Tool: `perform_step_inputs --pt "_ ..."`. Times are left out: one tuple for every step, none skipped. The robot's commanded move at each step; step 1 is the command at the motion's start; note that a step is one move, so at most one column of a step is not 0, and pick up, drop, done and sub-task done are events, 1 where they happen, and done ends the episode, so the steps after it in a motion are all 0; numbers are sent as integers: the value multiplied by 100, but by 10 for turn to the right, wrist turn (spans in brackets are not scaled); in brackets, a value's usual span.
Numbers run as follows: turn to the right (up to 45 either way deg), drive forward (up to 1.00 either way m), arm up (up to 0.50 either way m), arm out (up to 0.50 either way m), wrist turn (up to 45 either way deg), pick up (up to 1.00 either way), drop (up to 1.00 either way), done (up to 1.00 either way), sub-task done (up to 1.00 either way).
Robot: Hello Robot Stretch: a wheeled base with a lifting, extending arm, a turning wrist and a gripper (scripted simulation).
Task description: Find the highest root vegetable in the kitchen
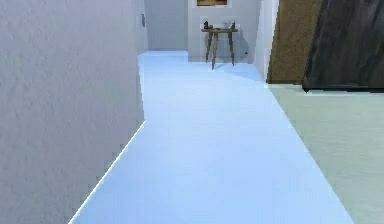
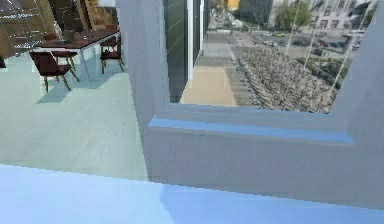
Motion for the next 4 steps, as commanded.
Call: perform_step_inputs --pt "60 0 0 0 0 0 0 0 0" --pt "0 100 0 0 0 0 0 0 0" --pt "0 100 0 0 0 0 0 0 0" --pt "30 0 0 0 0 0 0 0 0"
